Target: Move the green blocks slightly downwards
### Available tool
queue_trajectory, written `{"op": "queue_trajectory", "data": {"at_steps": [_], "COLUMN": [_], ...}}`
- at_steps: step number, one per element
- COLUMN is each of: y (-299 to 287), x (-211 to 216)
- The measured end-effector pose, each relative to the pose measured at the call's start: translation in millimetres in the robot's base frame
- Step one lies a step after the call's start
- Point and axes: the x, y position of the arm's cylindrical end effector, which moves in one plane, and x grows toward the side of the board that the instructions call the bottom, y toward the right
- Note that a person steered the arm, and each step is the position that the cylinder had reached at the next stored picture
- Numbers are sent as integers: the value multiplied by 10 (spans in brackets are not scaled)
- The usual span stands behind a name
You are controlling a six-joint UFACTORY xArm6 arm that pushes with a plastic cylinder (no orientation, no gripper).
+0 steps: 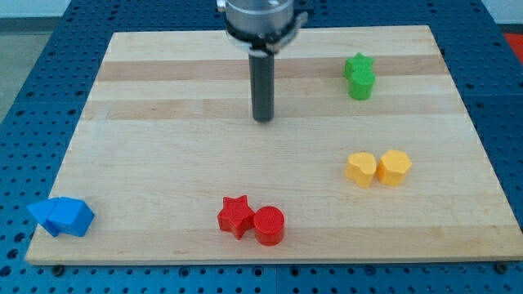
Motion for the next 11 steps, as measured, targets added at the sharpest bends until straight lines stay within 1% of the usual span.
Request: {"op": "queue_trajectory", "data": {"at_steps": [1,2,4,6,8,9,11], "y": [14,396,1415,2040,2339,2341,2253], "x": [-611,-1009,-988,-593,-276,-265,-708]}}
